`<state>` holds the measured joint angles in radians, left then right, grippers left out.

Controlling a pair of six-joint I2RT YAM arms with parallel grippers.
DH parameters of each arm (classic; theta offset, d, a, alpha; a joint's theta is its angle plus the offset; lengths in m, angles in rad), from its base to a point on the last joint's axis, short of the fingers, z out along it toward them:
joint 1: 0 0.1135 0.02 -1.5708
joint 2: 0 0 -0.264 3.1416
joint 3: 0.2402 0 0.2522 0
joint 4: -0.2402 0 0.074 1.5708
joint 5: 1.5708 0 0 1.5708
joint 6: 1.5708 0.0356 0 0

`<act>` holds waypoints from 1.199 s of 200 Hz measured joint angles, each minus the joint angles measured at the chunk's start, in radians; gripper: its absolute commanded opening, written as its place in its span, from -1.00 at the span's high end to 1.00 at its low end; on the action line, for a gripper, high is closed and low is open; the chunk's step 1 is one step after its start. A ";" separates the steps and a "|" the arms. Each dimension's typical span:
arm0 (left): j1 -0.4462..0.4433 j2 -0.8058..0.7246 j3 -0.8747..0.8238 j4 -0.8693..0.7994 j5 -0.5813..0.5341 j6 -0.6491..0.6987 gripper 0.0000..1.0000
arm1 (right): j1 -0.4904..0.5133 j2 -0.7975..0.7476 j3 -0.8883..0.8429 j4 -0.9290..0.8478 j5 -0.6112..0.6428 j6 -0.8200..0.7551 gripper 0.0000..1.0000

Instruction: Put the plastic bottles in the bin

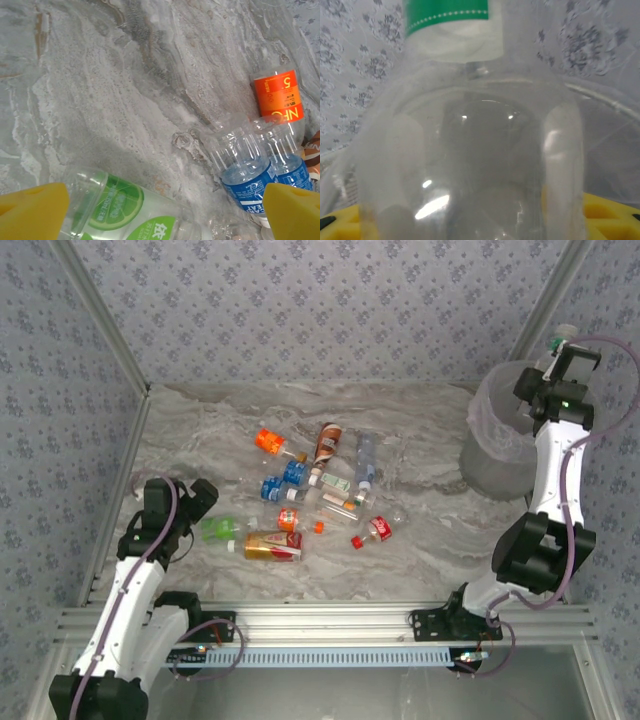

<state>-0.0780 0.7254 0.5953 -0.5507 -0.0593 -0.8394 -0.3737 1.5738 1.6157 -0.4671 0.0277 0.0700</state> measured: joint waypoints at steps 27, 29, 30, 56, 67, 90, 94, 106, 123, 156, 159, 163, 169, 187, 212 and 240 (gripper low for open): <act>0.006 0.000 0.000 -0.021 0.004 0.000 -0.99 | -0.004 0.007 -0.055 0.007 -0.060 -0.003 -0.35; 0.006 0.000 0.000 -0.022 0.005 -0.001 -0.99 | -0.004 0.007 -0.058 0.007 -0.065 -0.003 -0.36; 0.007 0.000 0.000 -0.023 0.006 -0.001 -0.99 | -0.004 0.007 -0.060 0.007 -0.069 -0.003 -0.36; 0.014 0.000 0.000 -0.026 0.011 -0.001 -0.99 | 0.006 0.006 -0.082 0.005 -0.123 0.001 -0.47; 0.020 0.000 0.000 -0.026 0.011 -0.001 -0.99 | 0.012 0.006 -0.082 0.002 -0.134 0.002 -0.50; 0.029 0.000 0.000 -0.026 0.014 0.000 -0.99 | 0.023 0.005 -0.082 -0.001 -0.150 0.004 -0.53; 0.032 0.000 0.000 -0.026 0.015 0.000 -0.99 | 0.023 0.005 -0.082 -0.002 -0.153 0.004 -0.54; 0.035 0.002 0.000 -0.027 0.018 0.000 -0.99 | 0.026 0.003 -0.082 -0.008 -0.168 0.004 -0.58; 0.042 0.002 0.000 -0.031 0.019 0.000 -0.99 | 0.030 -0.007 -0.082 -0.019 -0.182 0.008 -0.62; 0.057 0.005 0.001 -0.072 0.016 -0.018 -0.99 | 0.061 -0.068 -0.081 -0.036 -0.127 0.044 -0.70; 0.058 0.006 0.002 -0.082 0.014 -0.023 -0.99 | 0.066 -0.079 -0.081 -0.037 -0.119 0.052 -0.71; 0.059 0.009 0.005 -0.097 0.011 -0.027 -0.99 | 0.073 -0.094 -0.081 -0.041 -0.108 0.059 -0.73; 0.059 0.016 0.012 -0.127 0.004 -0.040 -0.99 | 0.083 -0.116 -0.081 -0.046 -0.090 0.071 -0.74; 0.059 0.037 0.043 -0.209 -0.023 -0.070 -0.99 | 0.128 -0.205 -0.083 -0.051 -0.032 0.105 -0.82; 0.060 0.074 0.095 -0.315 -0.069 -0.131 -0.99 | 0.208 -0.367 -0.135 -0.021 0.006 0.136 -0.88; 0.065 0.133 0.109 -0.367 -0.086 -0.221 -0.99 | 0.279 -0.515 -0.241 0.035 -0.032 0.177 -1.00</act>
<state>-0.0128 0.8585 0.7044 -0.9173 -0.1455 -1.0607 -0.0948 1.0584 1.3750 -0.4320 -0.0048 0.2470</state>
